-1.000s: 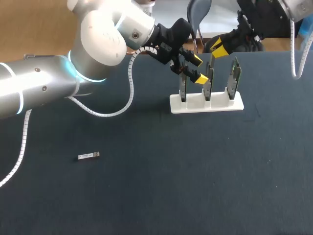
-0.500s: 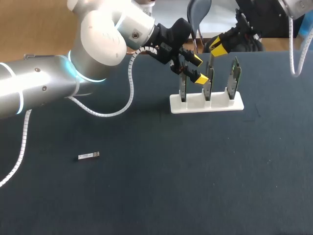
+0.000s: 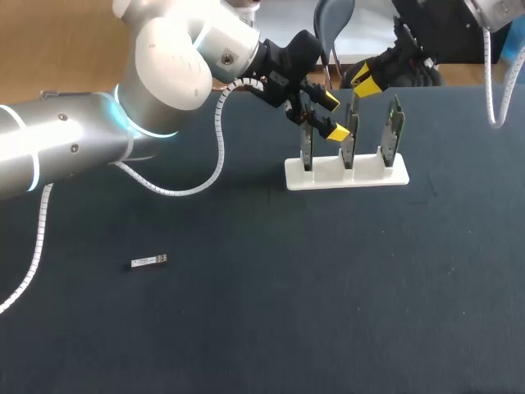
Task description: Pick up the optical module with the left hand, and insert it into the network port with the right hand.
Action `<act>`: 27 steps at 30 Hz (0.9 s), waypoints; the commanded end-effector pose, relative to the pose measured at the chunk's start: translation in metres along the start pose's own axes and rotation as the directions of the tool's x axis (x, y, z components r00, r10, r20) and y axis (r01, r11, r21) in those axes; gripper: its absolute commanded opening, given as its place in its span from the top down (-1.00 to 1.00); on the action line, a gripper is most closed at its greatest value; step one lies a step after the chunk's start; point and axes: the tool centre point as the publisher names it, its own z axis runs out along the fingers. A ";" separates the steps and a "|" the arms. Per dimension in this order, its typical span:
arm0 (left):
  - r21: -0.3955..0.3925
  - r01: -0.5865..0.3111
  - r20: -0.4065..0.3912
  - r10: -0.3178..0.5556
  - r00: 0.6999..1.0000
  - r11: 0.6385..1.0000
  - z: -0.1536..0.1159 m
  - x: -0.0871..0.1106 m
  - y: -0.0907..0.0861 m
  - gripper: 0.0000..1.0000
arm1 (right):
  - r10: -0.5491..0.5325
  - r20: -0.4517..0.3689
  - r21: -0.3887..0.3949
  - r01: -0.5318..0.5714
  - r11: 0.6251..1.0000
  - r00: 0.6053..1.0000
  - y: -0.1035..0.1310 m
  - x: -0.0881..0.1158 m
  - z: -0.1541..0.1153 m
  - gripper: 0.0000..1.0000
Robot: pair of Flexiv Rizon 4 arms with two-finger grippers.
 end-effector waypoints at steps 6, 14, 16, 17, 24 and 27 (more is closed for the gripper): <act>0.002 0.002 -0.006 -0.002 1.000 1.000 0.000 -0.001 0.001 -1.00 | 0.005 -0.006 -0.005 -0.005 1.000 1.000 -0.002 0.001 0.002 1.00; 0.002 0.002 -0.006 -0.002 1.000 1.000 0.000 -0.001 0.001 -1.00 | 0.002 -0.011 -0.006 -0.002 1.000 1.000 -0.002 0.001 0.004 1.00; 0.002 0.002 -0.006 -0.002 1.000 1.000 0.000 -0.001 0.001 -1.00 | -0.004 -0.008 -0.004 0.004 1.000 1.000 -0.002 -0.001 0.002 1.00; 0.002 0.002 -0.006 -0.002 1.000 1.000 0.000 -0.001 0.001 -1.00 | -0.006 -0.007 -0.004 0.006 1.000 1.000 -0.002 -0.002 0.002 1.00; 0.002 0.002 -0.006 -0.002 1.000 1.000 0.000 -0.001 0.001 -1.00 | -0.016 -0.009 0.001 0.016 1.000 1.000 -0.003 -0.003 0.000 1.00; 0.002 0.002 -0.006 -0.002 1.000 1.000 0.000 -0.001 0.001 -1.00 | -0.014 -0.010 0.004 0.014 1.000 1.000 -0.004 -0.002 0.000 1.00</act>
